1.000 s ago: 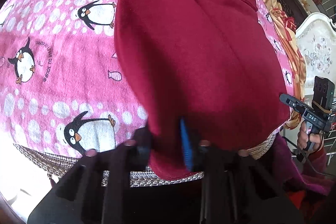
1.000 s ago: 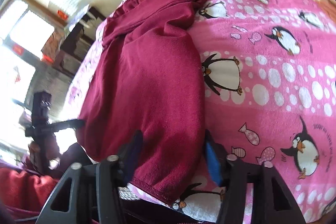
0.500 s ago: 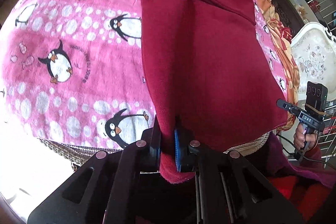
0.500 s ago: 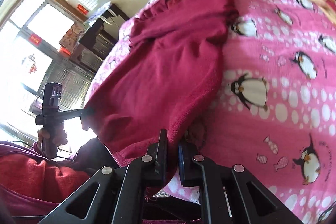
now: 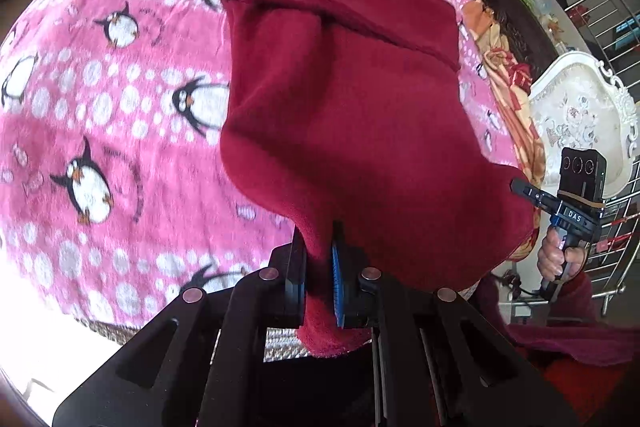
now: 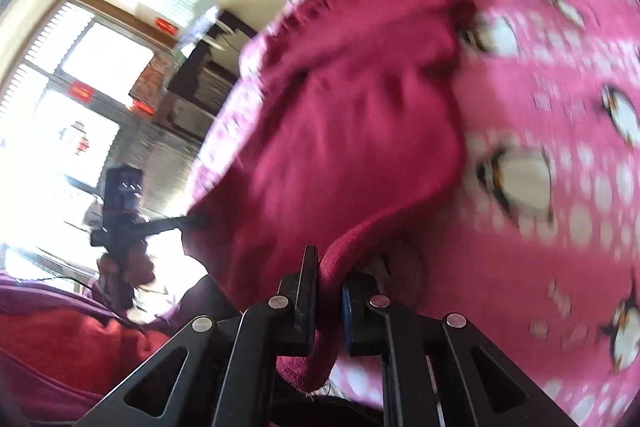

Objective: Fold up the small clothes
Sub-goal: 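Lift the hem with the left tool and fold it up toward the collar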

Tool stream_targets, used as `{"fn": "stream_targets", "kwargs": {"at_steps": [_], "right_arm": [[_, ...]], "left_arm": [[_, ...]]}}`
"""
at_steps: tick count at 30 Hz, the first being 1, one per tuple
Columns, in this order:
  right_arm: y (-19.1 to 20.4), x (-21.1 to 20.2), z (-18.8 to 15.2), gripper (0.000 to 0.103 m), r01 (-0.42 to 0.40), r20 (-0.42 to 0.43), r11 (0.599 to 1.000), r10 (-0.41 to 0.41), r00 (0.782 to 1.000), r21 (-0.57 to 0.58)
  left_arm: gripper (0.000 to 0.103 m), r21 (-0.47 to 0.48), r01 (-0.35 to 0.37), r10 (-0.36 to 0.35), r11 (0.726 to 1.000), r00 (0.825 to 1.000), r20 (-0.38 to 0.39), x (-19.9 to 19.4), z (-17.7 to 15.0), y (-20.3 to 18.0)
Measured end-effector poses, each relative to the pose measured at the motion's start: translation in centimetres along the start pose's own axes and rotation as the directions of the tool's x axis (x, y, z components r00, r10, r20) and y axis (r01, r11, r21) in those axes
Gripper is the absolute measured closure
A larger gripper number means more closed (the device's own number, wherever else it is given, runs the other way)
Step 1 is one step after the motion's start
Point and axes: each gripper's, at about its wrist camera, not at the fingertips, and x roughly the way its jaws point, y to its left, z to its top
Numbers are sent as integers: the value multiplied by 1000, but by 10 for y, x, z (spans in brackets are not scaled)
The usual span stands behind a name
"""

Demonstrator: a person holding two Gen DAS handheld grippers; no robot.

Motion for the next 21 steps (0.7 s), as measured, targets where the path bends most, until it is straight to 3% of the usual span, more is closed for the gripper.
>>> {"fn": "stream_targets", "kwargs": {"at_steps": [3, 6, 12, 15, 21], "right_arm": [[0, -8, 44, 95, -27, 95, 1000, 27, 995, -8], [1, -8, 87, 95, 17, 167, 999, -11, 986, -35], [-18, -3, 172, 95, 78, 286, 997, -68, 956, -21], [-36, 7, 209, 95, 82, 301, 996, -87, 949, 30], [-86, 39, 266, 95, 93, 282, 979, -142, 949, 182]], "left_arm": [[94, -1, 28, -28, 1000, 998, 55, -9, 35, -3], [94, 0, 52, -52, 999, 990, 130, -15, 78, -7], [94, -5, 18, -16, 1000, 966, 256, -13, 171, -9], [94, -25, -15, 22, 1000, 959, 284, -4, 208, -1], [94, -64, -76, 91, 995, 960, 267, 27, 269, 12]]}}
